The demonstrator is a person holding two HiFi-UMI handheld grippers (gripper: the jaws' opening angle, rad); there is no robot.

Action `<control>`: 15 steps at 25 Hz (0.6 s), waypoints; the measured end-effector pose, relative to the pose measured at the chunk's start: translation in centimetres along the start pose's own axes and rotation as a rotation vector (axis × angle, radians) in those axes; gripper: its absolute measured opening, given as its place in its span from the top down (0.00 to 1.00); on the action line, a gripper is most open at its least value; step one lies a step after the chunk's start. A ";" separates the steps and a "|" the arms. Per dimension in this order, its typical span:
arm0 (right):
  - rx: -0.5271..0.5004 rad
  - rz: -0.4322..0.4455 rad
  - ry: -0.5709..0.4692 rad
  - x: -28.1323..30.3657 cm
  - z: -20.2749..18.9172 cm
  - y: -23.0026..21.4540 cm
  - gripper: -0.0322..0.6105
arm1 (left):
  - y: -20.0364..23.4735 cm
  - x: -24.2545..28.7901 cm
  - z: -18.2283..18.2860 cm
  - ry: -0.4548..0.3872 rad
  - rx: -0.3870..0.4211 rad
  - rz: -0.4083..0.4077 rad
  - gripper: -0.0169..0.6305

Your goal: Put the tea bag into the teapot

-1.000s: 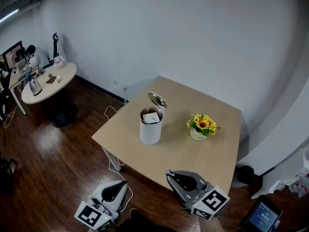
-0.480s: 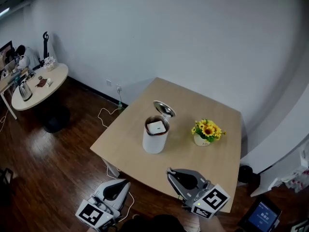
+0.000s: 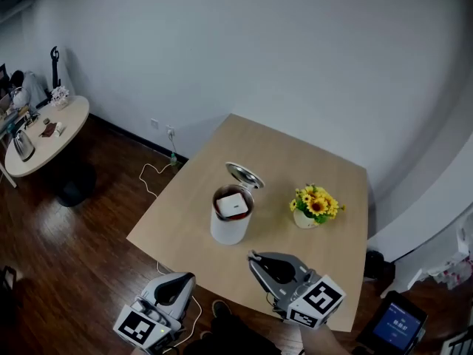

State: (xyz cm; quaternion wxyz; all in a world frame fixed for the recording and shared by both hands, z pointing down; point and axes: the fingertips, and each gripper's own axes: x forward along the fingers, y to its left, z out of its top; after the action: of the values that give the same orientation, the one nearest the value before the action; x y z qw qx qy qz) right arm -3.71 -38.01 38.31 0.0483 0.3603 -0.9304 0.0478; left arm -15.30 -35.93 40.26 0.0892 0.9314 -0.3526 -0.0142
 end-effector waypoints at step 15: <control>-0.018 0.036 0.060 8.1 -1.4 -9.9 0.91 | 6.2 8.4 0.7 0.060 0.064 0.072 0.97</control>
State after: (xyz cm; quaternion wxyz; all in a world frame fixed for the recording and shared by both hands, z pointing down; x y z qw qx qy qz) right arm -2.87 -50.54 41.23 0.0788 0.3413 -0.9353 0.0510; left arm -13.05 -46.13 40.95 0.0702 0.9205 -0.3833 0.0286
